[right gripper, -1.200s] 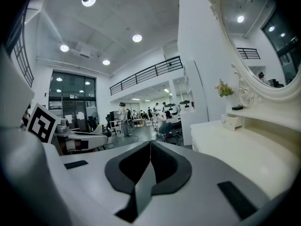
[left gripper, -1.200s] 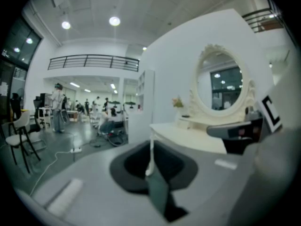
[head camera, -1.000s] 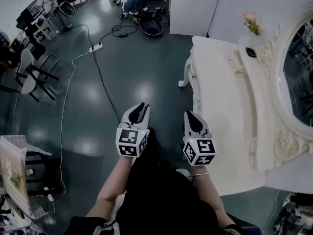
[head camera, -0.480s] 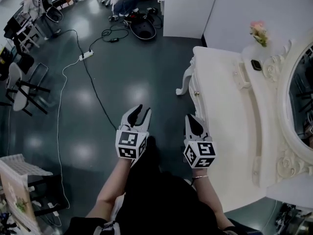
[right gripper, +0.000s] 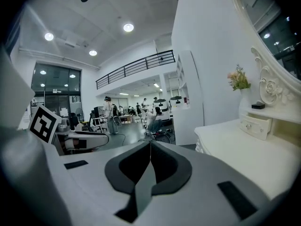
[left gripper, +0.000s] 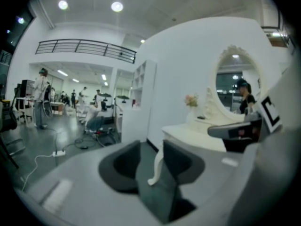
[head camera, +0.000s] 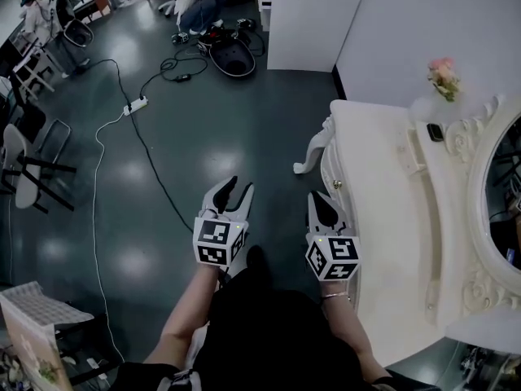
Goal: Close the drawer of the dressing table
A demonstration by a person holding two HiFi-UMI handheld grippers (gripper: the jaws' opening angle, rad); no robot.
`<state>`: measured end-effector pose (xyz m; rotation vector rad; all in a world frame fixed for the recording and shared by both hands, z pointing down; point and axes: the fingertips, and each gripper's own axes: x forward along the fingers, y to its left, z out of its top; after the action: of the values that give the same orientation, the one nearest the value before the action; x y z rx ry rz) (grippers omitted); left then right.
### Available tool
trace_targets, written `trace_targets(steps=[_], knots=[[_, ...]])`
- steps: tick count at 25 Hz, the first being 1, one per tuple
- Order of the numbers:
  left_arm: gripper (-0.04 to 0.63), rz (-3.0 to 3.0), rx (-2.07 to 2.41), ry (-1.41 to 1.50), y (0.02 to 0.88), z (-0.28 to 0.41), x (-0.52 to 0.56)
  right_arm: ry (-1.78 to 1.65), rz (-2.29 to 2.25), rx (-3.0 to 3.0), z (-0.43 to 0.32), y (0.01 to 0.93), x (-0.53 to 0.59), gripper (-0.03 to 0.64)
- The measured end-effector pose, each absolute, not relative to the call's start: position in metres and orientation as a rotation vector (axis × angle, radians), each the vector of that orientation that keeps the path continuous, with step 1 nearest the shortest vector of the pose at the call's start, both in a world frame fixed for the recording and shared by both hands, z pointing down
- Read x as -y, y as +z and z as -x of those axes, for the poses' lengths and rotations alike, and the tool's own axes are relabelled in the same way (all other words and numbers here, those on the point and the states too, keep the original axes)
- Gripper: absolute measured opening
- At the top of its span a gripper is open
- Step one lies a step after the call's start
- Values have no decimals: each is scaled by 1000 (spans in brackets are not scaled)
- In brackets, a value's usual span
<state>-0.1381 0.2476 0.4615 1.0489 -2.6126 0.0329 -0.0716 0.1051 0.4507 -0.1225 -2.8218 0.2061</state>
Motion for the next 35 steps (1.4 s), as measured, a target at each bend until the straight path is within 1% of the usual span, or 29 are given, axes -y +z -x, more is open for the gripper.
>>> trace_targets(steps=[8,16,29,35], knots=[[173,-1120,2579,23,464,173,-238,199,67,2823,102,450,-102,5],[173,-1219,2524,35,469,196,-211,216,-37,2821,115,451,-81,5],[178,-1486,2365,109,471,227,-81,306,-315,2810,126,455,18,5],[178,-1629,2250,148,477,228,-7,345,-475,2784,121,459,73,5]])
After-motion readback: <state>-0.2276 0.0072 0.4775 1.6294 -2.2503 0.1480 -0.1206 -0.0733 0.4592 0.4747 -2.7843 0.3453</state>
